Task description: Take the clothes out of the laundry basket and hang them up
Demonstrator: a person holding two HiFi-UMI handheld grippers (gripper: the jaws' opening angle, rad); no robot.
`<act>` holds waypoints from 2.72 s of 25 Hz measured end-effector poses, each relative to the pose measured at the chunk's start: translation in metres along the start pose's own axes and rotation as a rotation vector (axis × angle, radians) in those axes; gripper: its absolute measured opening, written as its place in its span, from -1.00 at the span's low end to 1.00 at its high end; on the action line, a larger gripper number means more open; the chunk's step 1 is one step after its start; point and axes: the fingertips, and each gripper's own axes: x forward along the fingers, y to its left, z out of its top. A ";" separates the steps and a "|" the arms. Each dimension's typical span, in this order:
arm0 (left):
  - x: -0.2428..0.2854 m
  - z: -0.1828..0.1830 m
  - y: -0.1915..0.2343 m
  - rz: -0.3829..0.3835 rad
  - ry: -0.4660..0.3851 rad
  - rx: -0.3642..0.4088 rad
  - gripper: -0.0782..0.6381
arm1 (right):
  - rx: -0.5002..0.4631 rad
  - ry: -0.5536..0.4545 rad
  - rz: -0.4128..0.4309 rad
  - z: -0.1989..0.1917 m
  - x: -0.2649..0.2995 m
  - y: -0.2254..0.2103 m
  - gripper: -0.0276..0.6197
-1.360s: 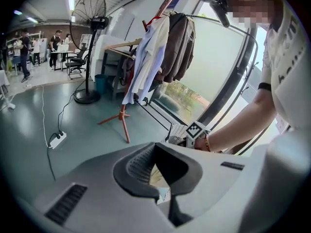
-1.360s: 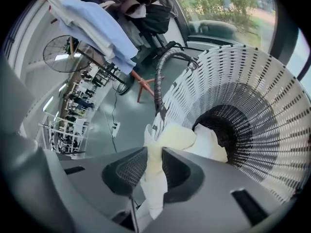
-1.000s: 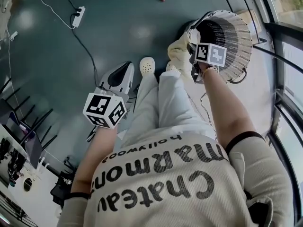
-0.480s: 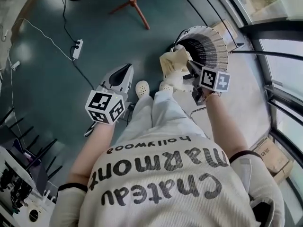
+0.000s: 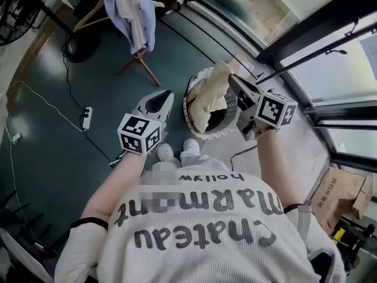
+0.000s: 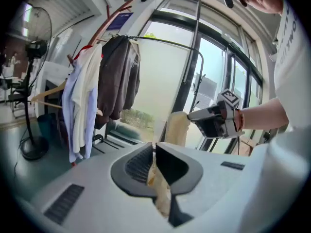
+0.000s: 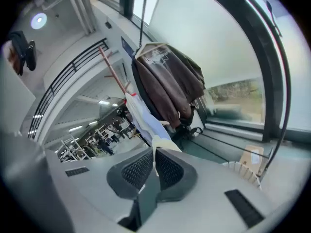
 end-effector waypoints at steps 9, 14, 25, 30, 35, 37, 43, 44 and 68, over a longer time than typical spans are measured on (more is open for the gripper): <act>0.024 0.063 -0.040 -0.139 -0.083 0.090 -0.42 | -0.265 -0.286 0.093 0.146 -0.078 0.101 -0.80; 0.034 0.070 -0.055 -0.191 -0.057 0.079 -0.33 | -0.406 -0.377 0.264 0.205 -0.119 0.184 -0.80; 0.050 0.069 -0.045 -0.159 -0.010 0.060 -0.39 | -0.440 -0.343 0.386 0.202 -0.121 0.244 -0.80; 0.007 0.097 0.002 0.038 -0.166 0.015 -0.69 | -0.392 -0.386 0.428 0.204 -0.120 0.235 -0.80; -0.087 0.150 0.057 0.270 -0.383 -0.054 -0.70 | -0.358 -0.371 0.410 0.197 -0.111 0.227 -0.80; -0.130 0.177 0.074 0.353 -0.478 -0.060 -0.70 | -0.350 -0.349 0.413 0.191 -0.097 0.232 -0.80; -0.249 0.233 0.098 0.481 -0.688 -0.032 -0.70 | -0.316 -0.317 0.429 0.175 -0.036 0.262 -0.80; -0.263 0.235 0.100 0.483 -0.697 -0.043 -0.70 | -0.315 -0.322 0.422 0.173 -0.028 0.269 -0.80; -0.387 0.273 0.140 0.558 -0.797 0.035 -0.70 | -0.366 -0.435 0.476 0.201 0.048 0.380 -0.80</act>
